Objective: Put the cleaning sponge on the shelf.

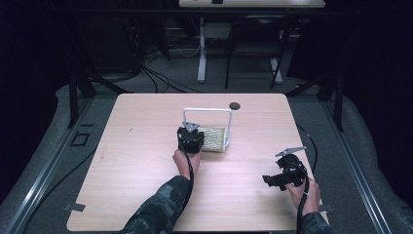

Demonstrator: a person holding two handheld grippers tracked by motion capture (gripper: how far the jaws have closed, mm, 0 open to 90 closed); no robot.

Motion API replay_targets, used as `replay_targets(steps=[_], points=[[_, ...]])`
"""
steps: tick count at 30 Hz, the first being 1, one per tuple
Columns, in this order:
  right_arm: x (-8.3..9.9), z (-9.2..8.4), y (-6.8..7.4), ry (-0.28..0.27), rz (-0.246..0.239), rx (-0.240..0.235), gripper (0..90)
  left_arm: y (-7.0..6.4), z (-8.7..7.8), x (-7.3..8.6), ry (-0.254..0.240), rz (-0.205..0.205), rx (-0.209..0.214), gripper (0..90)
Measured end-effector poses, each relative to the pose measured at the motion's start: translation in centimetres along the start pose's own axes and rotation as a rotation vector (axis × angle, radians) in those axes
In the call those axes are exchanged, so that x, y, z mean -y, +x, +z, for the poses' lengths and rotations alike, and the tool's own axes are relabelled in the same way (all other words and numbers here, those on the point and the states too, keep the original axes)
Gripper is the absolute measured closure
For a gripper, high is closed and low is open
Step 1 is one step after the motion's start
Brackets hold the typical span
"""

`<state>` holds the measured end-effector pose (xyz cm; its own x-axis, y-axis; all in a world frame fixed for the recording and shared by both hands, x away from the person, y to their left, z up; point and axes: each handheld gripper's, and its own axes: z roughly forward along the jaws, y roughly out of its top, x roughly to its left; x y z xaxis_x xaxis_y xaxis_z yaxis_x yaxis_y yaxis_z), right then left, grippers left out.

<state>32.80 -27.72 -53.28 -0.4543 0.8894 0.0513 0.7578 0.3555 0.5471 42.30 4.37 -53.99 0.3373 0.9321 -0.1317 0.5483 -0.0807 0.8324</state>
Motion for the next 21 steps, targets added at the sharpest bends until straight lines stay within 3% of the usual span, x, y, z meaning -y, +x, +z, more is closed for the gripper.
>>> replay_targets(steps=[21], points=[[0.0,0.0,0.1,0.000,-0.005,-0.005,7.2,-0.5,2.2,0.7,0.025,-0.025,-0.069,90.0]])
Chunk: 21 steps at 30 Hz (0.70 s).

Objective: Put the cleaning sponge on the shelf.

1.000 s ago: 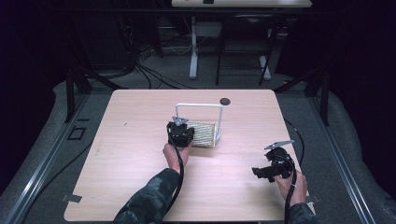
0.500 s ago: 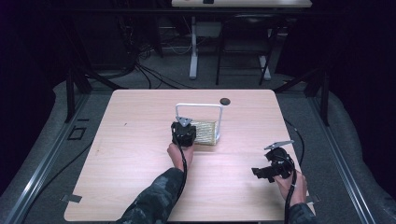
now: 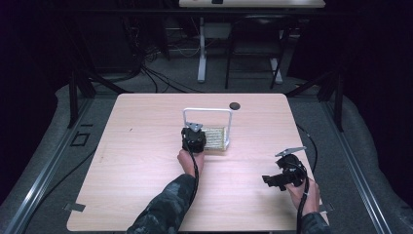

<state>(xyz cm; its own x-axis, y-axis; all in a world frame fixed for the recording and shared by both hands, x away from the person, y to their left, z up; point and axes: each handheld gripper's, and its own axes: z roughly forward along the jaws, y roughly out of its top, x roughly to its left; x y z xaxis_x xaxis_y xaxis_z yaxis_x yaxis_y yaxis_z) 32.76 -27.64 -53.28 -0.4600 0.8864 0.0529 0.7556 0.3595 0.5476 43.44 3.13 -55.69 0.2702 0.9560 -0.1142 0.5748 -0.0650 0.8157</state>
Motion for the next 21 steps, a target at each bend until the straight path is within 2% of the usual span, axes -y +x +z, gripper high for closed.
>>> replay_targets(steps=[7,14,21], points=[[0.03,-0.01,0.01,0.000,-0.001,-0.002,7.3,-0.22,0.34,0.03,0.000,0.001,-0.014,89.9],[0.05,0.02,0.00,0.004,-0.003,-0.002,7.3,-0.27,0.20,-0.04,-0.001,0.014,-0.007,86.5],[0.05,-0.02,-0.04,0.003,-0.005,0.001,7.3,-0.76,-0.16,-0.02,-0.008,0.059,0.009,74.0]])
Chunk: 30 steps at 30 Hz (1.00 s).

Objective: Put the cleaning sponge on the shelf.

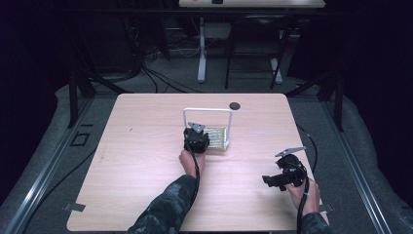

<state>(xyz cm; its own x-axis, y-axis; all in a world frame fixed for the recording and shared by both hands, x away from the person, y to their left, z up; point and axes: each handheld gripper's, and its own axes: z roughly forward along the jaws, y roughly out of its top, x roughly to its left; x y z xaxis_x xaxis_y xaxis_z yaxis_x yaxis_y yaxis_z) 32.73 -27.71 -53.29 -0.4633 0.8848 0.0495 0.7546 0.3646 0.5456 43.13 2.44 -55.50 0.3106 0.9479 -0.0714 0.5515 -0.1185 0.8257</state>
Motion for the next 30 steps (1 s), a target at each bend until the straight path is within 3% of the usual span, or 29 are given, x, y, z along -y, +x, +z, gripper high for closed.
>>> replay_targets(steps=[7,14,23,30], points=[[0.0,0.0,0.0,-0.003,0.000,0.001,7.3,-0.4,-0.9,-0.5,-0.026,0.037,0.031,56.2],[0.0,0.0,0.1,-0.003,0.001,0.001,7.4,-0.4,-1.8,-0.9,-0.030,0.046,0.074,41.9],[0.0,0.0,0.1,0.000,0.002,0.004,7.4,-0.6,-3.2,-1.6,-0.021,0.075,0.139,33.0],[0.0,-0.2,0.1,-0.003,0.008,0.002,7.4,0.2,-4.6,-1.9,-0.023,0.113,0.158,23.7]])
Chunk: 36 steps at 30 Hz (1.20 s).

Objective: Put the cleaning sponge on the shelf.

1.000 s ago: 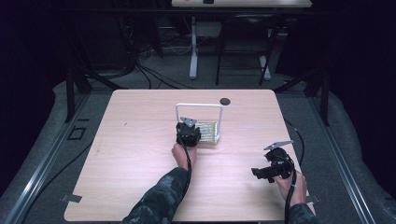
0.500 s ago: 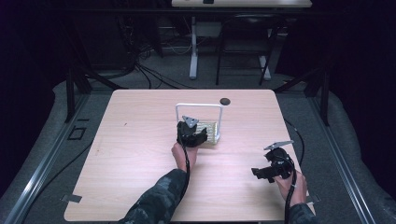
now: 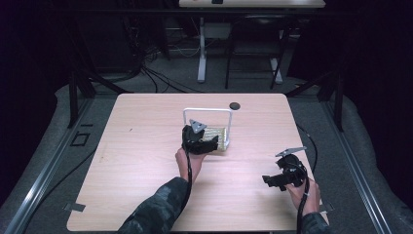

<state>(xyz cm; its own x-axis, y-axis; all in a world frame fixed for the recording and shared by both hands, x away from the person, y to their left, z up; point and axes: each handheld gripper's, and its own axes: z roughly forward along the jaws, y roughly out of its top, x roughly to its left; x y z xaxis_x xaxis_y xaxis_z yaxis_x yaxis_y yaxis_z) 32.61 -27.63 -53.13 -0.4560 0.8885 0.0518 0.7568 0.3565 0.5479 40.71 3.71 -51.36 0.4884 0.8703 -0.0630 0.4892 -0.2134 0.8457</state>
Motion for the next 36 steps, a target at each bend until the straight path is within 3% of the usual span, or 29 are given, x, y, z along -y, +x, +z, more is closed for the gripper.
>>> replay_targets(steps=[15,24,26,36], points=[[-0.1,-0.1,0.2,0.000,-0.005,0.003,7.4,2.4,-4.5,0.4,0.003,0.044,0.032,15.3],[-0.1,-0.4,0.1,-0.011,0.006,0.001,7.5,3.1,-6.7,0.7,0.062,0.058,0.072,8.6],[-0.1,-0.4,0.1,-0.014,0.015,-0.002,7.5,3.4,-7.3,0.9,0.072,0.071,0.072,7.5],[-0.1,-0.6,0.1,-0.037,0.029,-0.007,7.1,5.6,-10.5,2.3,0.081,0.062,0.062,2.2]])
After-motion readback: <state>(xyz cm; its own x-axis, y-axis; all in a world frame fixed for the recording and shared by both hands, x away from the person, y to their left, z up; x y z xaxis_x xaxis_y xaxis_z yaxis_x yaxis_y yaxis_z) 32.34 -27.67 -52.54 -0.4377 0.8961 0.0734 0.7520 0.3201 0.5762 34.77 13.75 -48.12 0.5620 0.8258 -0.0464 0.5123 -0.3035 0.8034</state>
